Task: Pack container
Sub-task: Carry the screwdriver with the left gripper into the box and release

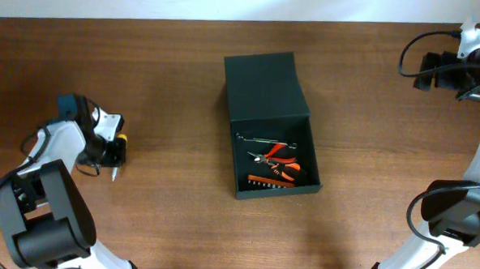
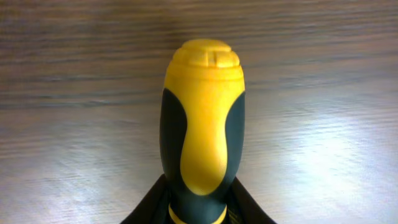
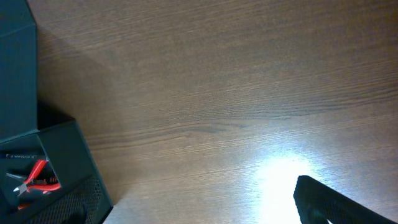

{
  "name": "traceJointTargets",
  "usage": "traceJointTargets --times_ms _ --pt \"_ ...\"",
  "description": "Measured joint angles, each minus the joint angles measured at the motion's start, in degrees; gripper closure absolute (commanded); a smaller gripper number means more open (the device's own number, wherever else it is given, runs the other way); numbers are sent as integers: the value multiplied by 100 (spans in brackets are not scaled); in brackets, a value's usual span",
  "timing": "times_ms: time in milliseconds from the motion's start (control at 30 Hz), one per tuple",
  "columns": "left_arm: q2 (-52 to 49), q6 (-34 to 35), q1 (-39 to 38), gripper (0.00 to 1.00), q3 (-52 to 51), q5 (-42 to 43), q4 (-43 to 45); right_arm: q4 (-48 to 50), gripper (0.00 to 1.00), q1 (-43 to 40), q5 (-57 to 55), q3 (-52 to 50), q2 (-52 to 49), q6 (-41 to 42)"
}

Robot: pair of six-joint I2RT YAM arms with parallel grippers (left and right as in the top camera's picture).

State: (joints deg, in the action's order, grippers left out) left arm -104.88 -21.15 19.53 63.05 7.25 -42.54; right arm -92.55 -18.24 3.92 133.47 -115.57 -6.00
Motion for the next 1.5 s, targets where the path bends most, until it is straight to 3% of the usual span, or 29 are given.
traceJointTargets --times_ms 200,467,600,800,1167,1200,1300,1500 --pt "13 9 -772 98 1781 435 -1445 -15 1 0 0 0 0 -2" --pt "151 -527 -3296 98 3786 426 -2212 -127 1 -103 7 0 0 2" --pt "179 -850 -4487 98 3897 280 -2186 -160 1 -485 101 0 0 44" --pt "81 -1128 -5445 98 3897 72 -2194 -173 1 -1213 387 0 0 125" --pt "-1569 -1447 -5766 98 3895 -48 -2190 -173 1 -1423 525 0 0 131" --pt "-1727 -1449 -5766 92 3893 -66 -2190 -173 1 -1423 525 0 0 131" --pt "-2000 -1464 -5766 54 3886 -66 -2190 -173 1 -1423 527 0 0 131" --pt "-2103 -1508 -5759 35 3886 -87 -2238 -173 1 -1423 542 0 0 131"
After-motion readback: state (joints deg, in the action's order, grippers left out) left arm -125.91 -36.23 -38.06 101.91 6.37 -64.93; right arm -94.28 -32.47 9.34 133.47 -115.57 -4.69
